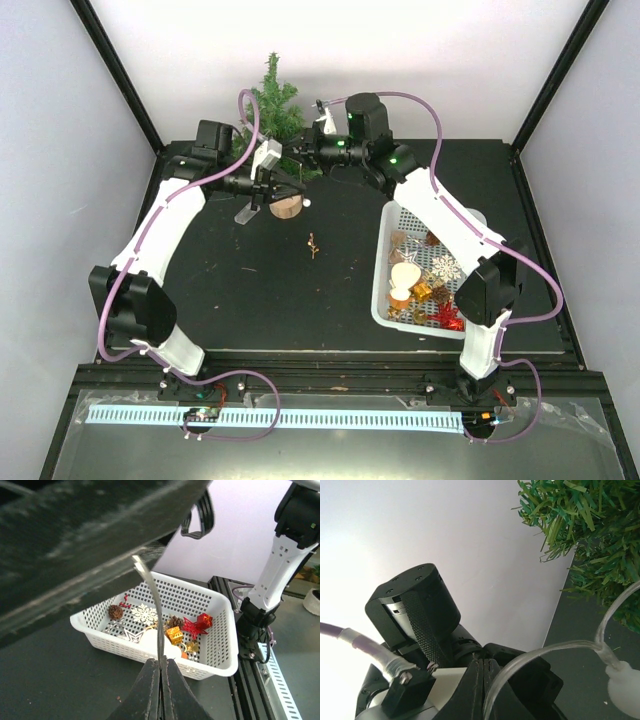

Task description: Decorate the small christmas tree

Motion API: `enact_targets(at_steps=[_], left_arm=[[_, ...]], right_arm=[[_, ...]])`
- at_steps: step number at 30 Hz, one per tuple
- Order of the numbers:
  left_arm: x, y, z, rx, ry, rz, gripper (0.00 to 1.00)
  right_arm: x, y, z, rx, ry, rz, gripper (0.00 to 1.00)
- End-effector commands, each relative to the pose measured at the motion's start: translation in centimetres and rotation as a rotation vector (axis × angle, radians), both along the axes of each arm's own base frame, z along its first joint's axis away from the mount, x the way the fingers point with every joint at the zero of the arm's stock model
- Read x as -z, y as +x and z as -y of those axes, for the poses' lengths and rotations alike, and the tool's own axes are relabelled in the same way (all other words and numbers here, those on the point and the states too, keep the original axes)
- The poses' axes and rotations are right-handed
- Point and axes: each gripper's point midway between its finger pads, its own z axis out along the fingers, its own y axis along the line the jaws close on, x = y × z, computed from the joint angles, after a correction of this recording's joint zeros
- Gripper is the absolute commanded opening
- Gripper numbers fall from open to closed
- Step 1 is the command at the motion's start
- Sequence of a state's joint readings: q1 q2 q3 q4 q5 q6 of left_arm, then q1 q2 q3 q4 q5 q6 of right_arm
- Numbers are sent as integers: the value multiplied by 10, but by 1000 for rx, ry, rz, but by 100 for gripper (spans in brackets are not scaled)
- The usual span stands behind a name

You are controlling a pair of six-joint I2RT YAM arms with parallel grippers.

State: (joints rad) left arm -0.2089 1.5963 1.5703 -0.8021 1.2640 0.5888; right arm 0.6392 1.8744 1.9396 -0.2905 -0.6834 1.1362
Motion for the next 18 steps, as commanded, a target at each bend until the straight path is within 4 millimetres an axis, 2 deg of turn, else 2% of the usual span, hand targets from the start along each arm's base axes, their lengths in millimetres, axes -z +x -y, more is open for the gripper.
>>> enact_targets(at_steps=[1,2,5,6,9,11,13,14,15,18], left_arm=[[-23,-24,-14,20,14,49,2],[-25,-25,-19,12,19,48,2],[-36,-28,-37,-31,25,59,2],[-43,-29,-45,-53,26,71,1],[-56,-25,-66,-133,25,93,1],[-64,-22,-79,-180,30,115,2],[-71,-18,-89,-221,40,128,2],[-74,-16,-93,-235,45,132,2],[-76,-13,-98,-251,47,130,2],[-82,-5,-108,-283,52,125,2]], right_arm=[[-31,-10,5,-15,50,56,5],[-31,-10,5,-19,52,55,11],[-27,-7,3,-37,50,36,51],[-27,-5,4,-40,53,35,57],[-30,-1,8,-32,64,45,62],[-31,2,11,-30,69,47,70],[-29,4,13,-28,70,44,72],[-28,5,14,-29,71,41,82],[-28,4,15,-38,73,38,86],[-24,3,18,-46,67,34,87]])
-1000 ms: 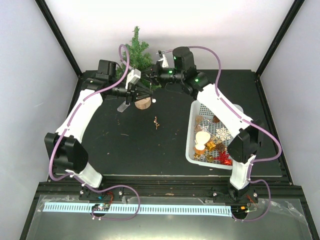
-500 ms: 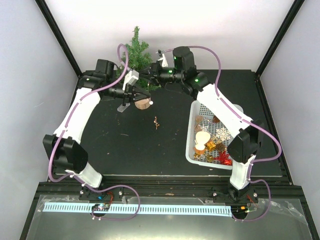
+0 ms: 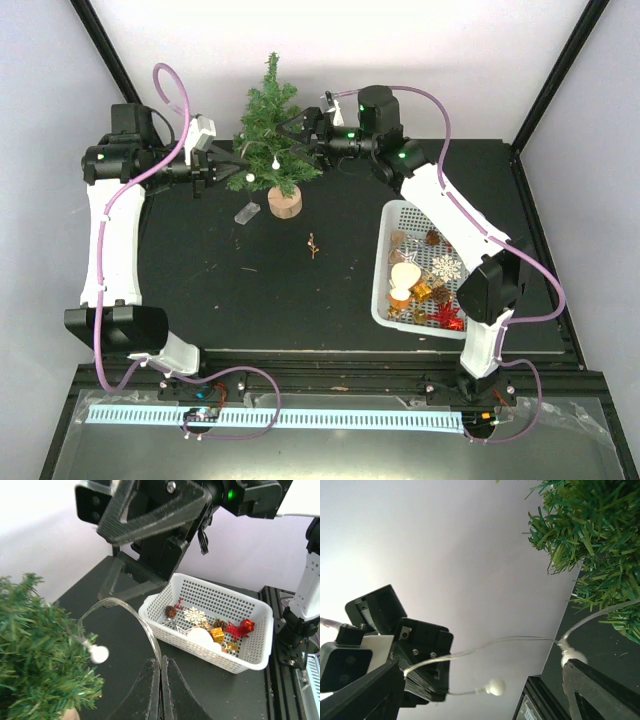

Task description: Decorate the small christmas tree

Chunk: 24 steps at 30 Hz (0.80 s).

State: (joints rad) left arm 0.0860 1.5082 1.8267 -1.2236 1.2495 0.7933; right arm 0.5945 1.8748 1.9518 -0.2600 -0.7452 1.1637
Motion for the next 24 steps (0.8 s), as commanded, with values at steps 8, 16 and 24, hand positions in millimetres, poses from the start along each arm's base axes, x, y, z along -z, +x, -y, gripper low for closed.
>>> enact_targets(at_steps=[8,16,24], left_arm=[[-31,37,-49,-170,-1,35,2],[-53,86,-77,-312,33,105,2],[-58,156,-83,-484,155,224,2]], right_arm=[[-6,-5,38,21,-14,42,87],[-7,-17,67,33,-70,105,88],[2,-21,69,27,-65,91,88]])
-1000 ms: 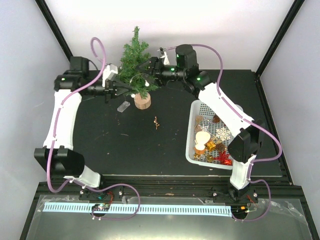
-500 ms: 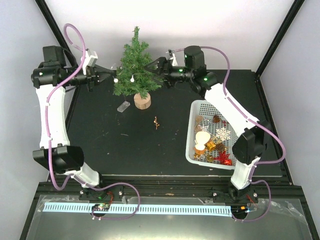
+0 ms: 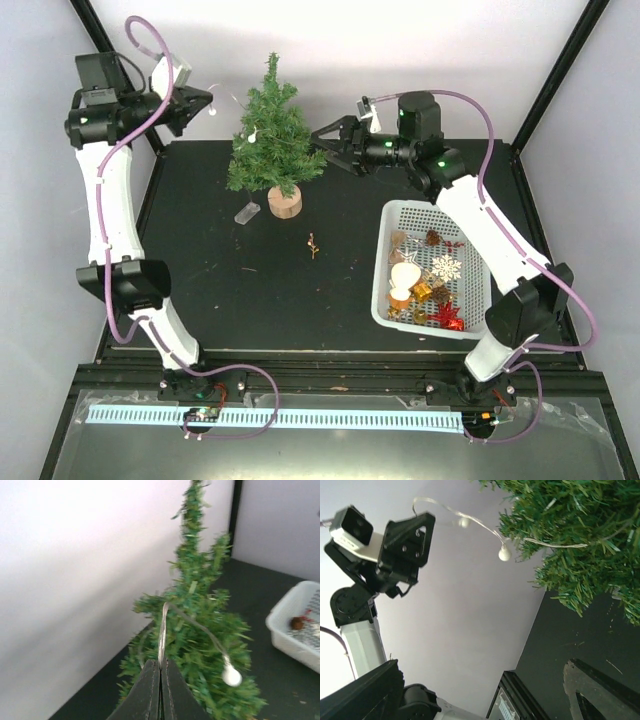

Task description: Decorate the small christmas tree

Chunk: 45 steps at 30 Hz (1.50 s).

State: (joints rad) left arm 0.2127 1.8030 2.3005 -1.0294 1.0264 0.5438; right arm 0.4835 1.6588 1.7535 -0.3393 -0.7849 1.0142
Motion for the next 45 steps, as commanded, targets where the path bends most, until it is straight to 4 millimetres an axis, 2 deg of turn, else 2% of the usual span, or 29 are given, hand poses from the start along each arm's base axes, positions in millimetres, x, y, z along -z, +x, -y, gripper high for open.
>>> enact_targets(at_steps=[1,8,14,22,29,34,37,41,45], left_arm=[[-10,44,-4,-149,92,100,2],[-7,94,-5,-301,162,198,2],[-4,120,-7,-371,193,248,2],[9,137,12,-347,221,273,5],[4,139,32,-290,158,292,7],[15,138,51,-227,157,273,12],[24,134,58,-187,152,239,22],[34,130,63,-142,160,214,53],[39,132,63,-146,169,202,74]], right_arm=[[6,-4,-1,-26,-5,7,88],[9,-2,-1,-26,-1,-2,87],[10,-3,-1,-25,1,-8,87],[19,-4,0,-18,-7,-29,87],[31,-6,2,-12,-19,-56,87],[34,-6,3,-8,-19,-64,87],[35,-7,3,-8,-21,-67,87],[39,-7,3,-7,-25,-72,86],[40,-7,4,-3,-21,-74,86]])
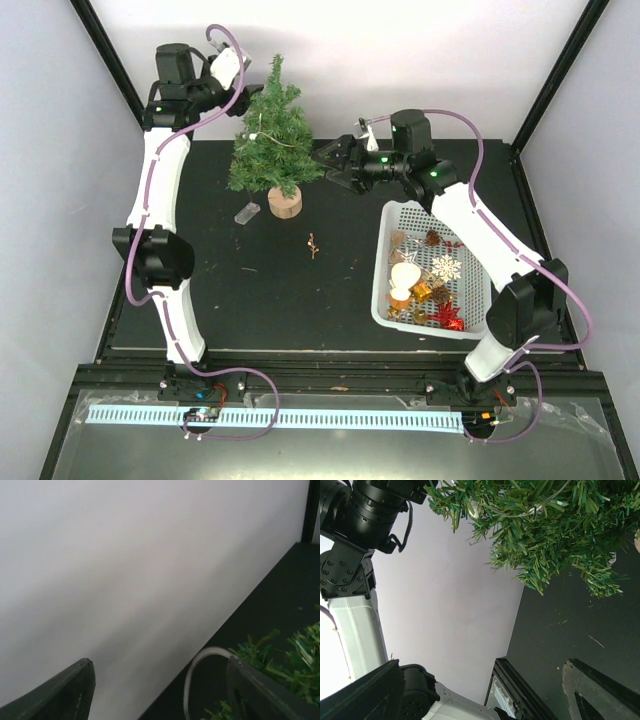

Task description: Decorate the small christmas tree

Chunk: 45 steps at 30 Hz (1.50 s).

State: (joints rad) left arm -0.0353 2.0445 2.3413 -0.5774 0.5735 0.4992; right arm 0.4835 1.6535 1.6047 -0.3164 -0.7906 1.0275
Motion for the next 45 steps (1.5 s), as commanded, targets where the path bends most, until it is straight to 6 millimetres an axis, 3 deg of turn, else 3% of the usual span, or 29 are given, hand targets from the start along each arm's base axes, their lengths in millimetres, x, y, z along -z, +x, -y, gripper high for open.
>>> enact_targets(at_steps=[1,6,14,20,25,31,37,41,45], left_arm=[[0,-1,5,26,9,-4,77],[4,8,-19,-93,27,-22,84],[-6,7,-81,-253,-34,-52,91],[4,-6,-104,-273,-49,-105,97],[10,-27,-126,-275,-127,-201,97],[26,-70,-143,-258,-230,-351,97],[33,-129,-137,-248,-242,-357,97],[40,-154,-132,-241,-246,-367,97],[40,-170,-127,-226,-283,-380,97]], right_arm=[[-18,-7,4,2,30,48,86],[-27,-7,8,24,26,96,86],[-29,-1,13,50,-45,141,86],[-4,9,30,95,-285,126,85],[50,8,43,71,-608,76,83],[124,-11,28,-63,-906,51,77],[181,-9,22,-80,-938,12,57],[214,2,16,-84,-973,-30,56],[233,12,1,-83,-945,-53,57]])
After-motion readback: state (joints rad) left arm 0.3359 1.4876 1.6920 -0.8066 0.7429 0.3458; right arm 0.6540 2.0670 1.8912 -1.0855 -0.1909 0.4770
